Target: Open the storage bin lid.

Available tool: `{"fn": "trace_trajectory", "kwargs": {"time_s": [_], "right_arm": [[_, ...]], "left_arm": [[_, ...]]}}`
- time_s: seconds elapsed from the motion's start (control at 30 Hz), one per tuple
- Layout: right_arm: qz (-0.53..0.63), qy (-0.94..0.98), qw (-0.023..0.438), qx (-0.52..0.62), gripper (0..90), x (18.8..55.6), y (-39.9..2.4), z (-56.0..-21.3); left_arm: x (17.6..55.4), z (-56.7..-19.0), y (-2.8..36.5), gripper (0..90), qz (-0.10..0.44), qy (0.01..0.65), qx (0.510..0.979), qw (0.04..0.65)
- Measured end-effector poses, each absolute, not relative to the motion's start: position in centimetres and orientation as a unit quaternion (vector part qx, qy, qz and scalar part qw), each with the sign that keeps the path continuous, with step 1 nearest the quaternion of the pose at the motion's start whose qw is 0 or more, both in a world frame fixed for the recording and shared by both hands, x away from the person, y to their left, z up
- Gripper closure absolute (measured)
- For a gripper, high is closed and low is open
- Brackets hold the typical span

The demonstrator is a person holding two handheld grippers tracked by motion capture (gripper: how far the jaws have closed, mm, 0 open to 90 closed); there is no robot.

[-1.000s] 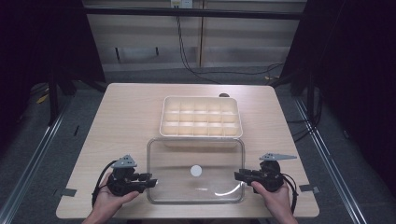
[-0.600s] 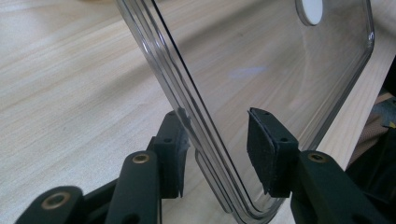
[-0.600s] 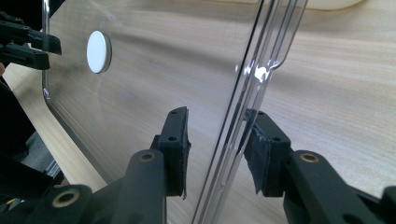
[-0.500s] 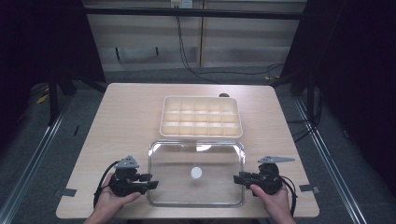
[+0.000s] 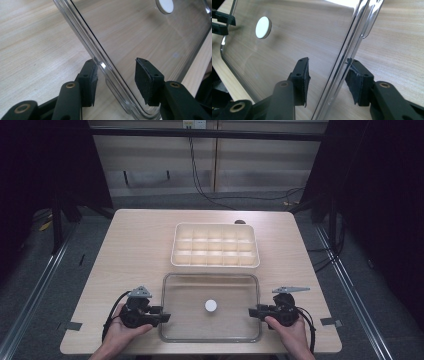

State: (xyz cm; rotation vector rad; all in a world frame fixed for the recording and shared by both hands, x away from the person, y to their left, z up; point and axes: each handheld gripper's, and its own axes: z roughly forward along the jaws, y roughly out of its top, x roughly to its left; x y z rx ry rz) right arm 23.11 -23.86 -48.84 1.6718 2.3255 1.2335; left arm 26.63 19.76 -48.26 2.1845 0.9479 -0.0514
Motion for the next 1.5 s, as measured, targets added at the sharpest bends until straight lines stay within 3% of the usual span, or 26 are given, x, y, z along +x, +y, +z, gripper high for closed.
{"fn": "trace_trajectory", "kwargs": {"time_s": [0.67, 0.93, 1.0, 1.33, 1.5], "right_arm": [[0.377, 0.751, 0.039, 0.54, 49.1, 23.9, -23.6, -49.5], [0.379, 0.748, 0.048, 0.542, 42.5, 23.9, -23.7, -49.5], [0.38, 0.747, 0.065, 0.543, 40.4, 23.8, -23.8, -49.2], [0.448, 0.723, 0.119, 0.512, 34.1, 21.9, -25.0, -46.7], [0.466, 0.705, 0.16, 0.509, 29.6, 20.6, -26.1, -45.6]], "left_arm": [[27.3, -48.8, 19.5, 52.2, -0.022, 0.381, 0.852, 0.359], [27.3, -48.9, 19.3, 45.5, -0.021, 0.372, 0.855, 0.36], [27.4, -48.8, 19.5, 39.3, -0.013, 0.38, 0.851, 0.361], [26.6, -46.9, 21.0, 32.1, 0.016, 0.369, 0.826, 0.426], [25.8, -45.9, 22.4, 28.0, 0.065, 0.371, 0.806, 0.455]]}}
